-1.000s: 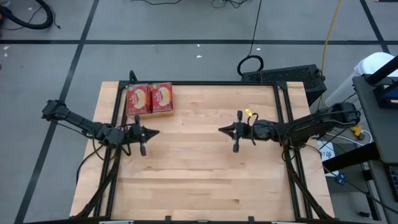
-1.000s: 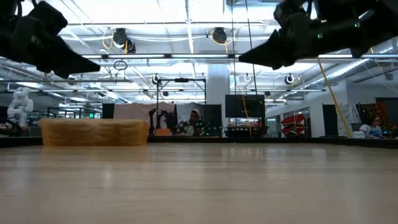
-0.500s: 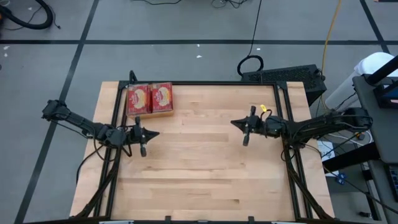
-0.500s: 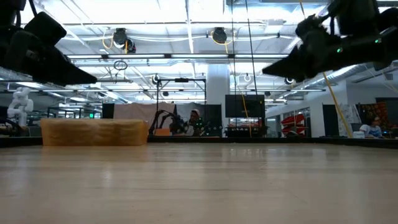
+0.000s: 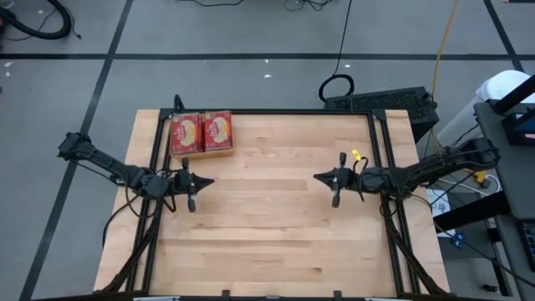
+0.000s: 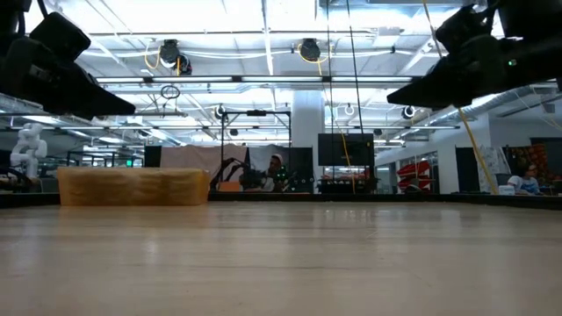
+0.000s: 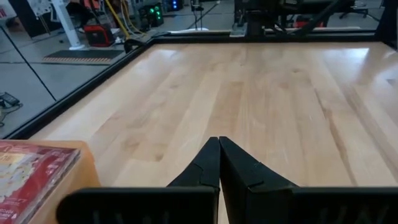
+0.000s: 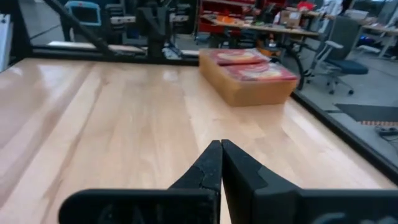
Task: Sort popcorn bags into baskets
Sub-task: Return to Home Position
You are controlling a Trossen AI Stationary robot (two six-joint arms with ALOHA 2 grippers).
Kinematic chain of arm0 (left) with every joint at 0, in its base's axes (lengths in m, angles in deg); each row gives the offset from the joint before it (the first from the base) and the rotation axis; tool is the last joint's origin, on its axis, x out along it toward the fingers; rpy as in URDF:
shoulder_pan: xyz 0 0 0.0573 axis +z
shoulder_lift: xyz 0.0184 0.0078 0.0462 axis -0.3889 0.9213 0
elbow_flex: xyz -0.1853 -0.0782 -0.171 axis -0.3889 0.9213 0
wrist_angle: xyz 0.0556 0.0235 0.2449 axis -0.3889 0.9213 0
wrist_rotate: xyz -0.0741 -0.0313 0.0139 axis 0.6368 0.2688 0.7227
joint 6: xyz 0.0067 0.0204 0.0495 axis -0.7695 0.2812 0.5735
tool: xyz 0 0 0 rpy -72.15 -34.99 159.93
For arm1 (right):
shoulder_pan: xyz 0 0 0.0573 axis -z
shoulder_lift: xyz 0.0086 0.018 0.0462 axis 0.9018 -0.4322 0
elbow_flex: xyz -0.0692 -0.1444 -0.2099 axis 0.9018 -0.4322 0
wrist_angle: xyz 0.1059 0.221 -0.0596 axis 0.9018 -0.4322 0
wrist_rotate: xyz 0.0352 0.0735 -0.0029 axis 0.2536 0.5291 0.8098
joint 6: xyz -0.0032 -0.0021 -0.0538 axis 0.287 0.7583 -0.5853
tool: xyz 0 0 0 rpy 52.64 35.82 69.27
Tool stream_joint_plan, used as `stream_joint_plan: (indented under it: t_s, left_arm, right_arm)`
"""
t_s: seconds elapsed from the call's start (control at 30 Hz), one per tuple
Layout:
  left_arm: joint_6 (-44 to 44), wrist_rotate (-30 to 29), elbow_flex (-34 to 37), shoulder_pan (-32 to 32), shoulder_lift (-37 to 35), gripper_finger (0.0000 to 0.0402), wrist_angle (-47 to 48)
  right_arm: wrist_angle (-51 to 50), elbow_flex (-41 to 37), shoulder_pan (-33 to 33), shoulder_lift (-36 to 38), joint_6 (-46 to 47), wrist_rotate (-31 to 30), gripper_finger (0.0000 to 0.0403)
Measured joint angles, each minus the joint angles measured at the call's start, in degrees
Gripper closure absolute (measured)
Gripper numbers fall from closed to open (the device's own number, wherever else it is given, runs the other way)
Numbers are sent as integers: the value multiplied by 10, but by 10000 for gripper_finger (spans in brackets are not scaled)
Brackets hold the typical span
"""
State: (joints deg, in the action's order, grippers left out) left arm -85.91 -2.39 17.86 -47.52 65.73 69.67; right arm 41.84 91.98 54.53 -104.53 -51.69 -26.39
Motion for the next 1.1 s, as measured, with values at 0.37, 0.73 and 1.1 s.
stream_joint_plan:
  t_s: [0.37,0.73,1.1]
  left_arm:
    - [13,29,36,-12,0,400,-69]
    - [35,28,36,-12,-1,400,-103]
    - [50,28,36,-12,0,399,-127]
  right_arm:
    - [26,-38,-43,0,41,0,401]
    - [85,-106,-46,93,24,73,401]
    - [-56,-108,-14,260,-8,75,402]
